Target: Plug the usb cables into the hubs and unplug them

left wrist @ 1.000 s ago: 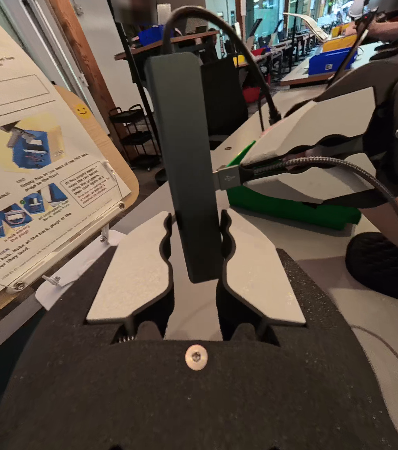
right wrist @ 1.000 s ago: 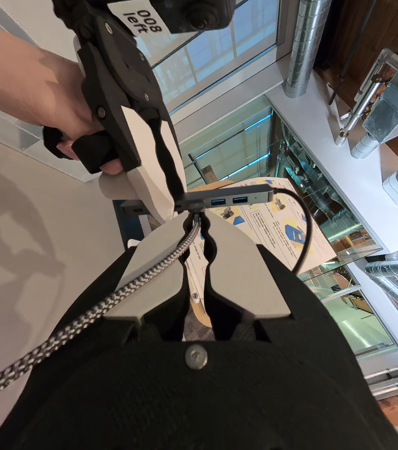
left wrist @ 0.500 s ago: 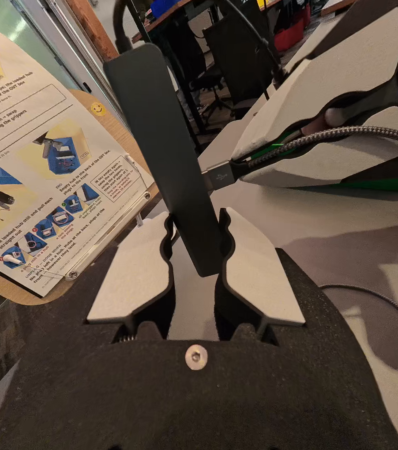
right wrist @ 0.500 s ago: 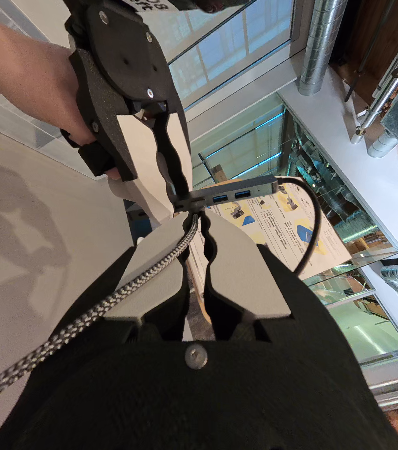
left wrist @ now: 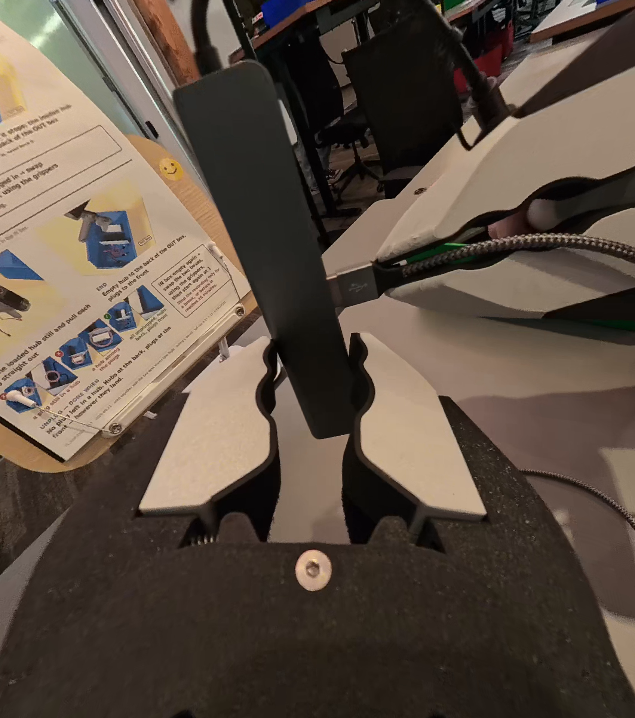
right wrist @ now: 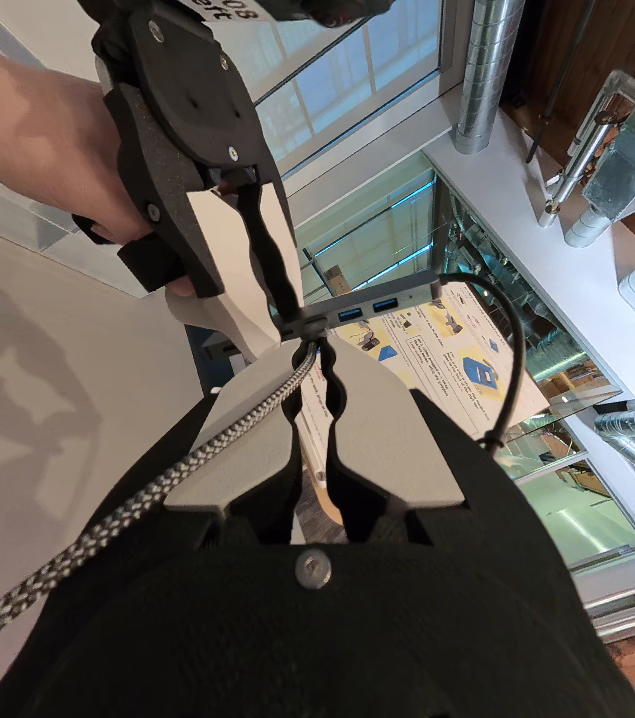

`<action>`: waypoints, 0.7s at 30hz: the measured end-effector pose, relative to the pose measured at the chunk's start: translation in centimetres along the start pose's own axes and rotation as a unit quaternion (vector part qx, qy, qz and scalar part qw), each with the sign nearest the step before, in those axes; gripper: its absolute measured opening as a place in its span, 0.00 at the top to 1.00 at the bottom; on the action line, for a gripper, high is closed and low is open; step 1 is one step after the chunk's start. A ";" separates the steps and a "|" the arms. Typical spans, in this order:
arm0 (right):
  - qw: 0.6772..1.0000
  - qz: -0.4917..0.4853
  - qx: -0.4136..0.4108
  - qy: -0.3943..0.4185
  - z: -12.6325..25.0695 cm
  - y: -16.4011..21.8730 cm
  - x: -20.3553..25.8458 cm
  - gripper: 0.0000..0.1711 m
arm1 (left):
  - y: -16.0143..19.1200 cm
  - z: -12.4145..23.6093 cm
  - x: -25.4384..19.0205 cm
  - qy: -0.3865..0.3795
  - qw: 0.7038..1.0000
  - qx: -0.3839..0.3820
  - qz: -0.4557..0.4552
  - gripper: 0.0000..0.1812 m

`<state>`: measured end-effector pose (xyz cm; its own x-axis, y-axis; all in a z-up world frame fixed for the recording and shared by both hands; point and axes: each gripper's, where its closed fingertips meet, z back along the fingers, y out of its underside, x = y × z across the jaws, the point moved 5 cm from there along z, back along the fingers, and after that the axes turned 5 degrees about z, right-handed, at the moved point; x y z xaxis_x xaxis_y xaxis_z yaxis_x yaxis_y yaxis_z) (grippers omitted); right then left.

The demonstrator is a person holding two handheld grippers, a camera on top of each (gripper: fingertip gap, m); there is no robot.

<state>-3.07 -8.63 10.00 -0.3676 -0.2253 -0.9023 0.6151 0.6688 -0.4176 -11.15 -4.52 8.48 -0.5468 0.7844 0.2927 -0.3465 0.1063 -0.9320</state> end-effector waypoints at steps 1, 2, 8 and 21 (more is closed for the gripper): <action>1.000 -0.006 0.001 -0.003 -0.2 0.1 0.2 0.96 | 0.1 0.0 0.3 -0.003 1.000 0.009 0.003 0.81; 1.000 -0.012 0.000 -0.008 -0.4 0.1 0.4 0.95 | 0.2 0.0 0.6 -0.006 1.000 0.017 0.004 0.81; 0.986 -0.018 0.069 -0.153 0.1 0.7 2.0 0.88 | 1.9 1.3 3.4 0.005 0.996 0.082 0.040 0.81; 0.987 0.101 0.090 -0.084 -1.0 5.2 3.3 0.73 | 4.4 -0.3 1.4 0.070 0.981 0.182 0.006 0.82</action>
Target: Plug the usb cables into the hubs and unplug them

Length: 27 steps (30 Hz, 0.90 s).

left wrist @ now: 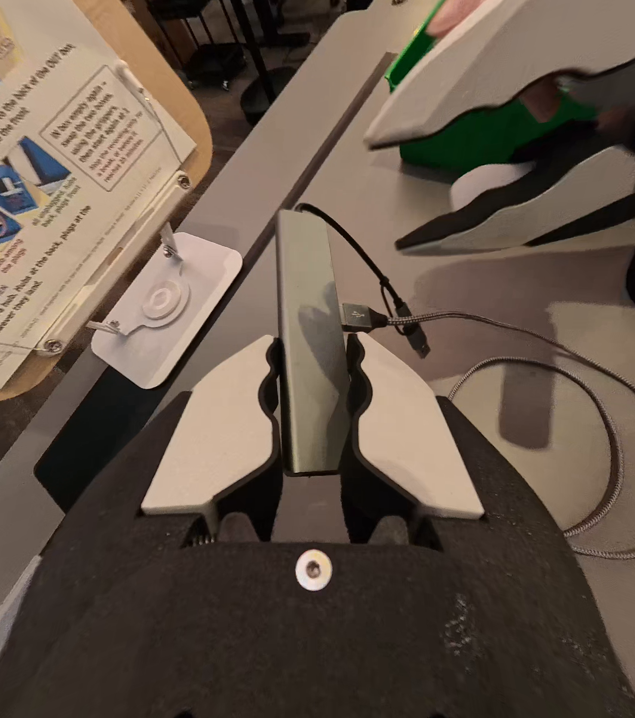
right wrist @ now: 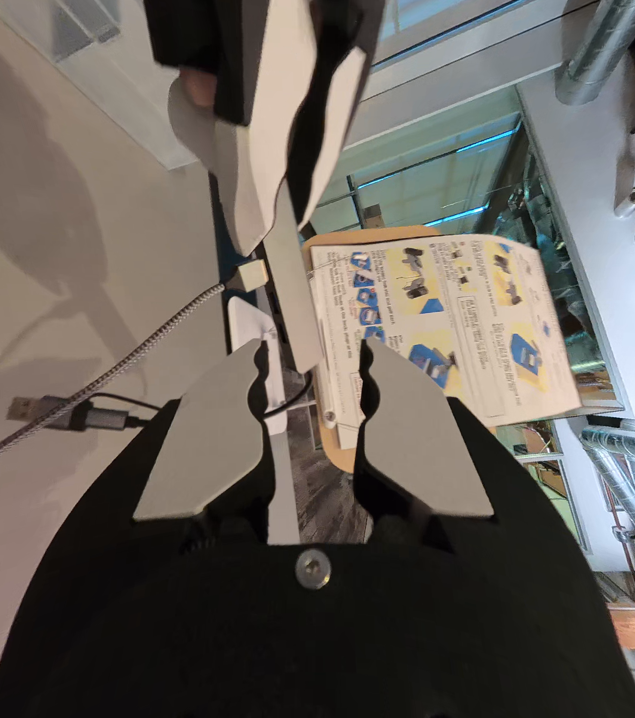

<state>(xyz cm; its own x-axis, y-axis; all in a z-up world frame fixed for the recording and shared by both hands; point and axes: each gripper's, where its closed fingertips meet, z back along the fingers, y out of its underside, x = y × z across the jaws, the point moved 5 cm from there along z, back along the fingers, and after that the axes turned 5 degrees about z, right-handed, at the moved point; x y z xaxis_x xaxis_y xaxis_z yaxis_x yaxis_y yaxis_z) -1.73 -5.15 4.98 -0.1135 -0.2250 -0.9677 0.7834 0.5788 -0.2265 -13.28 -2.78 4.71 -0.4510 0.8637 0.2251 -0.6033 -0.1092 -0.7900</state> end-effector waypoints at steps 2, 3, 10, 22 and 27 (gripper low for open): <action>1.000 0.004 0.008 -0.018 -0.9 0.4 1.2 0.71 | 0.1 -0.3 -0.8 0.011 0.999 0.012 -0.038 0.82; 1.000 0.002 0.006 -0.024 -1.1 0.4 1.5 0.71 | 0.1 -0.3 -1.1 0.013 0.999 0.017 -0.048 0.82; 0.999 0.017 0.001 -0.031 -1.7 0.1 2.6 0.74 | -0.5 -0.4 -2.9 0.070 0.996 0.004 -0.053 0.82; 0.999 0.020 0.013 0.043 -1.7 0.3 1.5 0.93 | -1.5 1.2 -1.2 0.199 0.967 -0.086 0.132 0.79; 0.994 -0.042 0.094 -0.046 -2.1 2.6 2.1 0.93 | -1.2 3.6 1.0 0.157 0.969 -0.100 0.161 0.77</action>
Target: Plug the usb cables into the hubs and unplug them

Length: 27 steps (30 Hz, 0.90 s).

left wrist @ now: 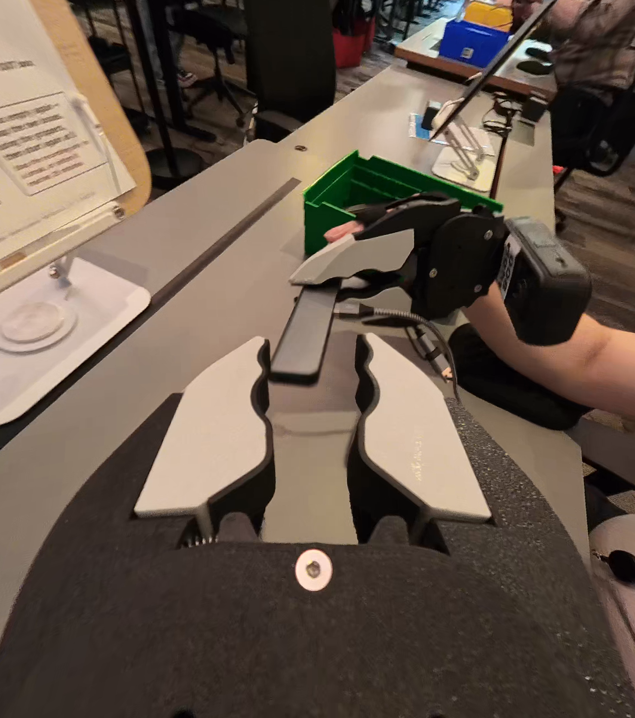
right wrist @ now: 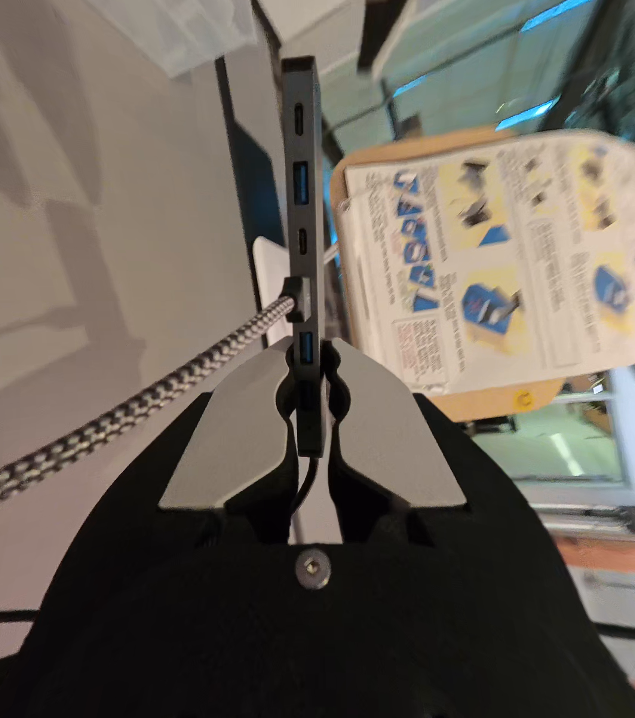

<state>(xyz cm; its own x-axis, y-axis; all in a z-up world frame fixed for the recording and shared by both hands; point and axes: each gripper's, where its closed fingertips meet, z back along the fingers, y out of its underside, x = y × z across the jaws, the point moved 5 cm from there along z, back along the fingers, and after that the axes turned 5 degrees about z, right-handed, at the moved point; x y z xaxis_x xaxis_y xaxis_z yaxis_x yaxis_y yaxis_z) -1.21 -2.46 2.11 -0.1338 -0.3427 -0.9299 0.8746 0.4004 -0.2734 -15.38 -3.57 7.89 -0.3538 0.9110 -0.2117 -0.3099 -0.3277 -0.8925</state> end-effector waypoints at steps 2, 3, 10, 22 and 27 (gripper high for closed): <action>0.997 -0.047 0.043 -0.049 0.0 1.2 -0.1 0.93 | 0.6 0.8 0.3 -0.002 1.000 0.024 0.007 0.76; 0.993 -0.075 0.064 -0.069 0.2 1.9 -0.2 0.93 | 0.8 1.2 0.5 -0.006 0.999 0.034 0.011 0.76; 0.964 -0.188 0.158 -0.103 2.6 5.5 -2.4 0.93 | 3.3 1.2 -0.5 0.056 0.990 0.126 0.022 0.75; 0.964 -0.201 0.168 -0.039 7.0 6.3 -5.6 0.93 | 14.7 -11.0 -1.6 0.025 0.881 0.467 -0.073 0.69; 0.963 -0.230 0.139 0.006 8.8 6.9 -6.9 0.93 | 16.2 -11.8 -0.9 -0.033 0.854 0.508 -0.104 0.70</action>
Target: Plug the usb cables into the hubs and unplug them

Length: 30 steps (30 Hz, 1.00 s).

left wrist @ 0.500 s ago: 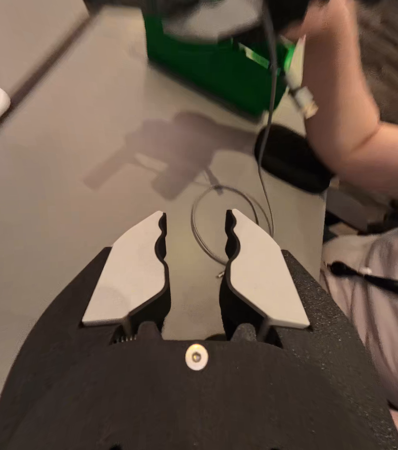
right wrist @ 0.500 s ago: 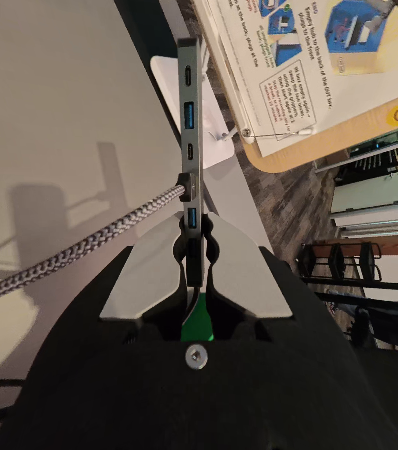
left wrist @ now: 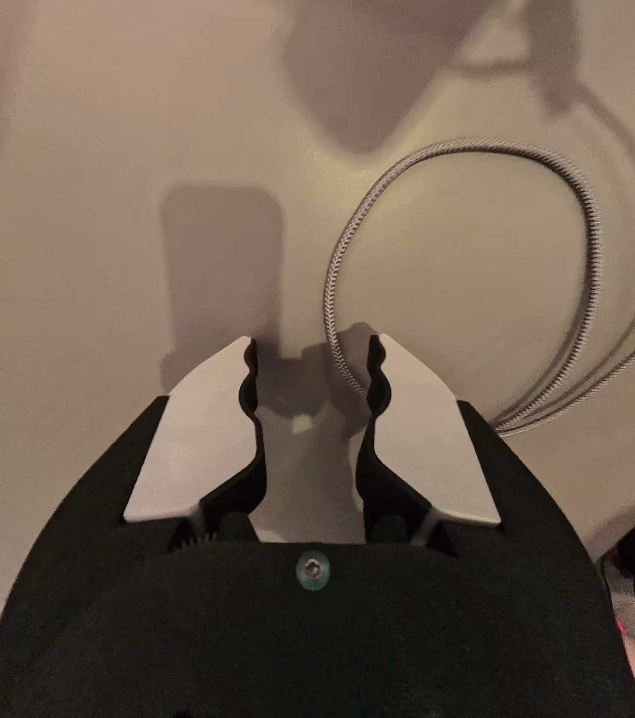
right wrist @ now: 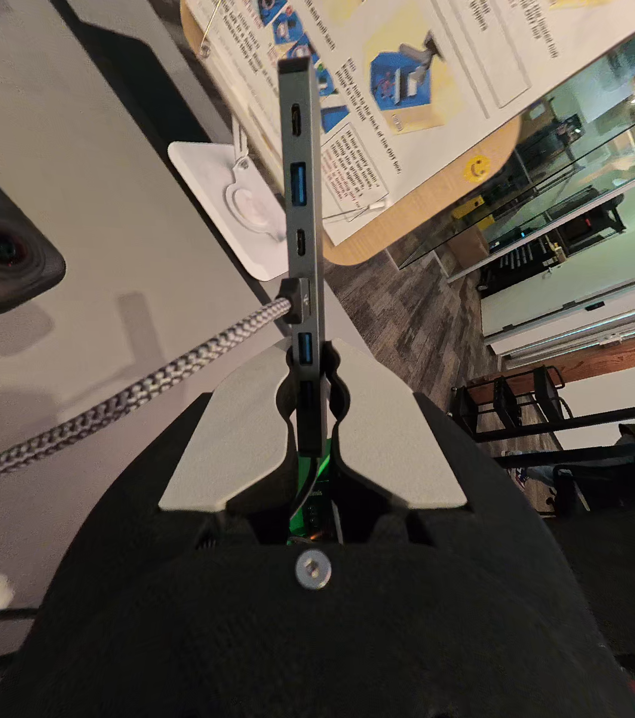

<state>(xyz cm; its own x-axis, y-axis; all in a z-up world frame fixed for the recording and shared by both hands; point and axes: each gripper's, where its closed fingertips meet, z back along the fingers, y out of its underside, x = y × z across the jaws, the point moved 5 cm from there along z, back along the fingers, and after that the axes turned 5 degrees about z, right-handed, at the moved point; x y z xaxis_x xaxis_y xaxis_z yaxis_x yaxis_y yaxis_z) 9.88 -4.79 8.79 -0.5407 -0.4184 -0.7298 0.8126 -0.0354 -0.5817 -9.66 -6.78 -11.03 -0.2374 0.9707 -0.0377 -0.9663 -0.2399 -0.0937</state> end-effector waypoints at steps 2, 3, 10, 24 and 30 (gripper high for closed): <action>1.000 -0.006 -0.017 0.009 0.9 0.0 -0.5 0.93 | -0.1 -0.1 0.1 -0.013 1.000 0.001 -0.002 0.73; 1.000 -0.007 -0.026 0.011 1.3 0.0 -0.7 0.93 | -0.1 -0.1 0.1 -0.017 1.000 0.003 -0.001 0.74; 0.999 -0.022 -0.035 0.029 3.0 1.3 -2.0 0.93 | 0.0 -0.2 -0.4 -0.021 0.999 0.038 -0.011 0.98; 0.986 -0.128 0.079 -0.074 5.4 7.9 -2.9 0.93 | -2.5 13.7 1.1 0.006 0.970 -0.224 0.093 0.98; 0.969 -0.160 0.175 -0.067 6.7 11.9 -10.7 0.93 | -12.0 27.6 1.6 -0.086 0.933 -0.349 0.031 0.98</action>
<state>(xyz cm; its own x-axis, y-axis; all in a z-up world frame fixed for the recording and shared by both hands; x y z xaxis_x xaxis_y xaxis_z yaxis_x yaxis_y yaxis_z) 26.79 -6.81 12.11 -0.7627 -0.4491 -0.4654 0.6451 -0.4786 -0.5956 -1.16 -1.96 17.49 -0.3605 0.9284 0.0895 -0.6644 -0.1883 -0.7233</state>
